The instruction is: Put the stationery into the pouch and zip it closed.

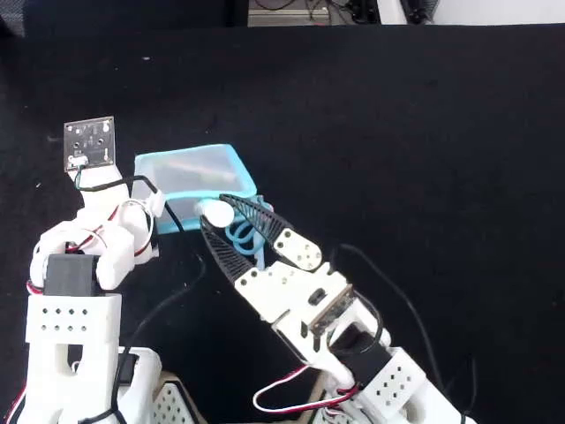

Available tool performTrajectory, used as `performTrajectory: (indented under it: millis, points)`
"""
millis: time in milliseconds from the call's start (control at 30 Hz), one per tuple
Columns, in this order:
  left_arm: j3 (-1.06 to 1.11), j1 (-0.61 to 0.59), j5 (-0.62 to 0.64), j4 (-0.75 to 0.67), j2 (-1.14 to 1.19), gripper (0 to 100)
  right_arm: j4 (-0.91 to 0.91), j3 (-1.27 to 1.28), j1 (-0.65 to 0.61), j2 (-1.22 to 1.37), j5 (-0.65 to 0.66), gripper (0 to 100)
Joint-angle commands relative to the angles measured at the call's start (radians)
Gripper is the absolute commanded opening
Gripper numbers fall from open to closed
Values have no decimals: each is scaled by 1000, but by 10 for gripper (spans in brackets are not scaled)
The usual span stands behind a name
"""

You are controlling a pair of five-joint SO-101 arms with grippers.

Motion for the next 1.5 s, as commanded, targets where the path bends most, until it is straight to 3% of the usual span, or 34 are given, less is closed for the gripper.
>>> performTrajectory:
  millis: [0, 167, 367, 467, 600, 933, 1100, 1200, 1300, 1467]
  points:
    - [-7, -10, 3, 3, -6, 30, -23, -139, 20, 219, 15, 11]
    - [-5, -10, 3, 3, -6, 30, -21, -278, -15, 430, 14, 11]
    - [-5, -10, 3, 3, -6, 30, -17, -268, -57, 455, 14, 18]
    - [-5, -10, 3, 3, -6, 30, -5, -265, -55, 430, -8, 116]
    - [-5, -10, 3, 3, -6, 30, 141, -305, -55, 392, -152, 173]
    - [-4, -10, 3, 3, -6, 30, 391, -418, -48, 179, -163, 173]
    - [-4, -10, 3, 3, -6, 30, 540, -487, 100, 36, -169, 171]
    - [-4, -10, 3, 3, -6, 30, 689, -593, 216, 24, -199, 120]
    - [-4, -10, 3, 3, -6, 30, 812, -699, 311, 71, -285, 81]
    - [-4, -10, 3, 3, -6, 30, 911, -803, 414, 306, -295, 126]
